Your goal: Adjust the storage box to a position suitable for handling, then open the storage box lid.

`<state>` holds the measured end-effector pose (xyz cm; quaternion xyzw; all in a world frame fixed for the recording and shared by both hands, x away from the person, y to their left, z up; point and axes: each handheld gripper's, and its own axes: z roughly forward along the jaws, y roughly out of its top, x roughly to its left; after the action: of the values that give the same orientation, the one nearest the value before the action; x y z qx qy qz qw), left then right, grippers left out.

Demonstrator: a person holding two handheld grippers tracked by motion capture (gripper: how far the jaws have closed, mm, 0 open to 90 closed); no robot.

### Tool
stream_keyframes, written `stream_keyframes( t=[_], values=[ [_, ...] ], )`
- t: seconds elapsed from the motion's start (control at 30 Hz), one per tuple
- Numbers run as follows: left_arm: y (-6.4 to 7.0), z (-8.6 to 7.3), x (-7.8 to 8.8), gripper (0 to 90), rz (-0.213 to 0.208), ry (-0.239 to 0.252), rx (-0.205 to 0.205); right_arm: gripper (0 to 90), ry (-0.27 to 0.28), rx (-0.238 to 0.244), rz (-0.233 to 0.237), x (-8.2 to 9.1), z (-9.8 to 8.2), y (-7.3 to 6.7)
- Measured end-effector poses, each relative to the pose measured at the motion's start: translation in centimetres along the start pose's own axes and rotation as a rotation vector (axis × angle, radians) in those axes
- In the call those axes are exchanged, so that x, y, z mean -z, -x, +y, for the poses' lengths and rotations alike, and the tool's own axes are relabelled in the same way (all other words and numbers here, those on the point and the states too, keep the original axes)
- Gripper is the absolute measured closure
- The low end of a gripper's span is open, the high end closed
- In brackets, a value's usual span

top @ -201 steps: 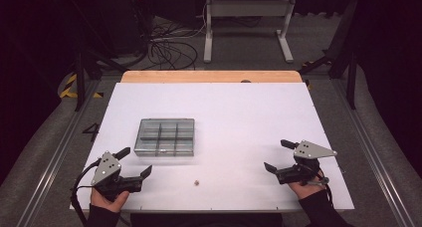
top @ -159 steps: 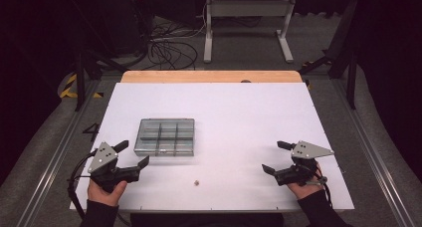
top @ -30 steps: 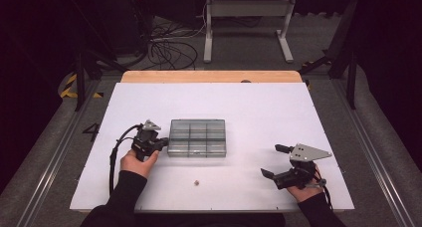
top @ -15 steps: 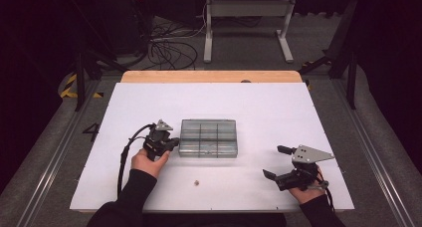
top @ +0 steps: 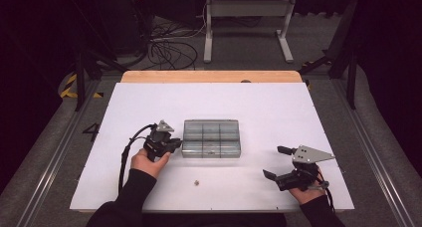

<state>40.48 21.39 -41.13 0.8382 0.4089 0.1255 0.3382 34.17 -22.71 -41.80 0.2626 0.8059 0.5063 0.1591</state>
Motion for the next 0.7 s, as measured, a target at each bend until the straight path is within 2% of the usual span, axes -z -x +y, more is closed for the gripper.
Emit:
stream_keyframes(
  t=[0.1, 0.13, 0.17, 0.2, 0.3, 0.57, 0.7],
  values=[
    [-0.3, -0.5, 1.5, 74.6, -0.015, 0.047, -0.002, 3.9, -0.006, 0.011, 0.006, -0.3, 0.1, -0.2],
    [-0.3, -0.5, 1.5, 72.6, -0.015, 0.047, -0.002, 3.9, -0.006, 0.011, 0.006, -0.3, 0.1, -0.2],
    [-0.3, -0.6, 1.8, 72.6, -0.014, 0.059, -0.010, 4.0, -0.006, 0.012, 0.006, -0.4, 0.2, -0.2],
    [-0.1, -0.7, 2.1, 67.3, -0.015, 0.068, -0.012, 4.0, -0.010, 0.010, 0.006, -0.6, 0.3, -0.1],
    [0.3, -1.1, 3.2, 60.8, -0.012, 0.102, -0.031, 4.1, -0.013, 0.011, 0.009, -0.8, 0.6, -0.1],
    [1.2, -1.3, 4.5, 49.3, -0.025, 0.137, -0.075, 4.3, -0.018, 0.018, 0.025, -1.4, 1.2, -0.3],
    [1.4, -1.2, 4.8, 46.5, -0.016, 0.144, -0.096, 4.4, -0.018, 0.022, 0.027, -1.6, 1.4, -0.2]
  ],
)
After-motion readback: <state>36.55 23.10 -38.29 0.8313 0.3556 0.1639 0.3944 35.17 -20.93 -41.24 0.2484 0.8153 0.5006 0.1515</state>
